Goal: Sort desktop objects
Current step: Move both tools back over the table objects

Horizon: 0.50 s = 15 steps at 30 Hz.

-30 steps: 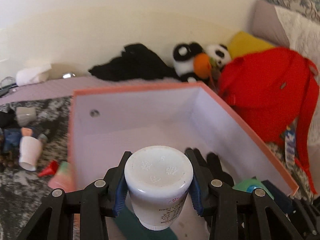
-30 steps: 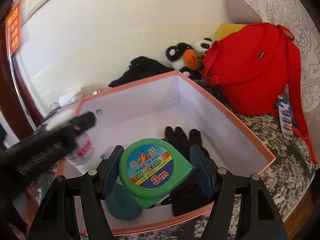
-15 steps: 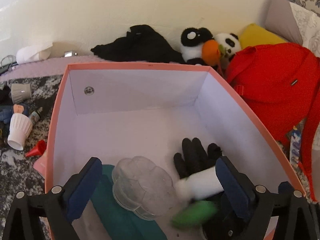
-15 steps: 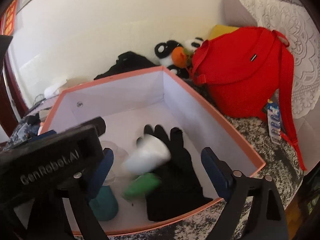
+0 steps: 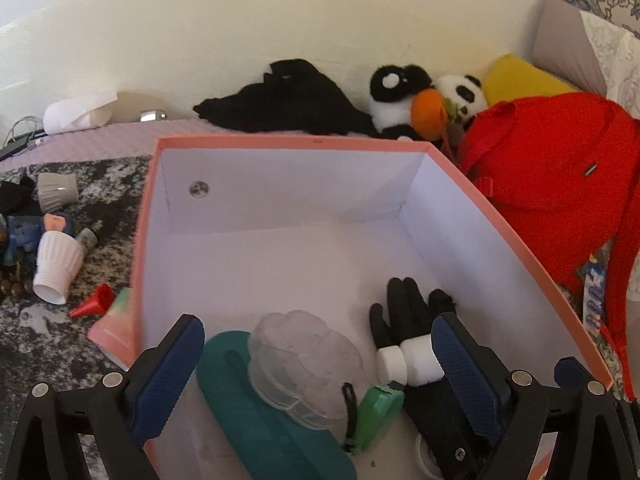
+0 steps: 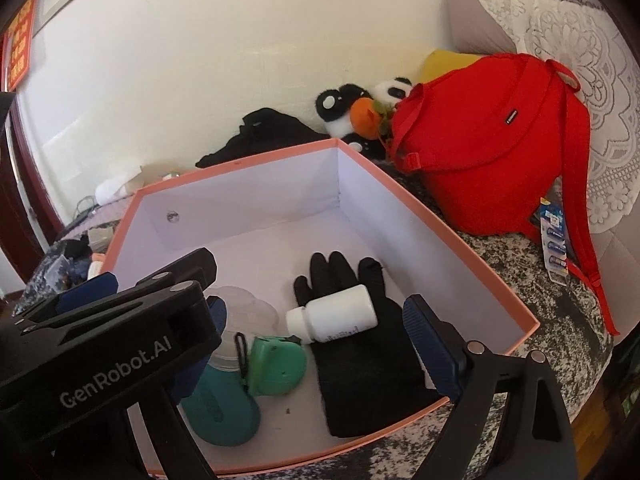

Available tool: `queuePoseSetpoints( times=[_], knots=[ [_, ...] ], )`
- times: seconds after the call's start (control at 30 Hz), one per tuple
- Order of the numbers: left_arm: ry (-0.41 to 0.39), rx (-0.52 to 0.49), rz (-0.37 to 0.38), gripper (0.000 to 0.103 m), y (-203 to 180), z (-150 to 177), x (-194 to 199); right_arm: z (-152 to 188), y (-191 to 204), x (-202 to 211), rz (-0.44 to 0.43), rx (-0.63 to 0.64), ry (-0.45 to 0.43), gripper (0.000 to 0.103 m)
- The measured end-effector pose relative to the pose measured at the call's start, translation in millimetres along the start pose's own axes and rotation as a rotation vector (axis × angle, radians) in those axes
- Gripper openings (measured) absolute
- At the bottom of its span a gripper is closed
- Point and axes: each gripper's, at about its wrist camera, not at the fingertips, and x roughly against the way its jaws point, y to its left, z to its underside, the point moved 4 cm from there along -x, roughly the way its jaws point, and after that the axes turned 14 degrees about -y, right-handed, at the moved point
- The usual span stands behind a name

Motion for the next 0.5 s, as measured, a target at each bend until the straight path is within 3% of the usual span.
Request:
queuePoseSetpoints(
  times=[0.27, 0.5],
  knots=[
    [-0.038, 0.024, -0.049, 0.095, 40.8, -14.6, 19.2, -2.0, 37.5, 2.8, -0.039, 0.024, -0.011, 0.092],
    [-0.06, 0.037, -0.147, 0.097, 98.3, -20.2, 29.2, -4.7, 91.7, 9.9, -0.097, 0.055, -0.054, 0.093]
  ],
)
